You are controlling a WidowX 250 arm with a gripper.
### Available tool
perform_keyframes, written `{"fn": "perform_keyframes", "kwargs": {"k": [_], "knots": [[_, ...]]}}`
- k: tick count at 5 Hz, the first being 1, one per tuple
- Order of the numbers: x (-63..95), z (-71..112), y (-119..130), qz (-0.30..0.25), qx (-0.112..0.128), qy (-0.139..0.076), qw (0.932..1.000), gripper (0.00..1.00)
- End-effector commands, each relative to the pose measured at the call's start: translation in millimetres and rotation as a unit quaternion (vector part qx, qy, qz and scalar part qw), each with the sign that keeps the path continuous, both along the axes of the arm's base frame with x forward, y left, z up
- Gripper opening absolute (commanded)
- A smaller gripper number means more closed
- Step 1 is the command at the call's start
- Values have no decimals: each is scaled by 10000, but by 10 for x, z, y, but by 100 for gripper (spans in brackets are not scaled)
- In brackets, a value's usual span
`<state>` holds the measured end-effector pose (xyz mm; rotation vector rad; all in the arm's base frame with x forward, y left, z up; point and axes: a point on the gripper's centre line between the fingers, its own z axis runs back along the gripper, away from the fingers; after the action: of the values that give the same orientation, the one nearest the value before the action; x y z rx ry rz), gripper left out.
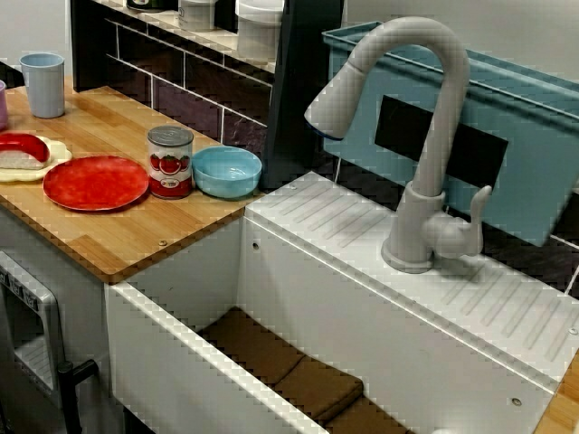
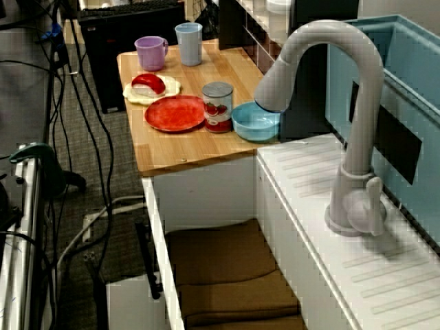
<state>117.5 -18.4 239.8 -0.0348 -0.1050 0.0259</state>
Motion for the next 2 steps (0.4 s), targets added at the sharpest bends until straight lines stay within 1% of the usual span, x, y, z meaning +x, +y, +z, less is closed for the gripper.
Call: {"fn": "perform_keyframes", "kwargs": {"k": [1,2], "knots": [[0,0,0,0,0,0,10000,100],[68,-410,207,-1,-34,-254,9997,100]]}}
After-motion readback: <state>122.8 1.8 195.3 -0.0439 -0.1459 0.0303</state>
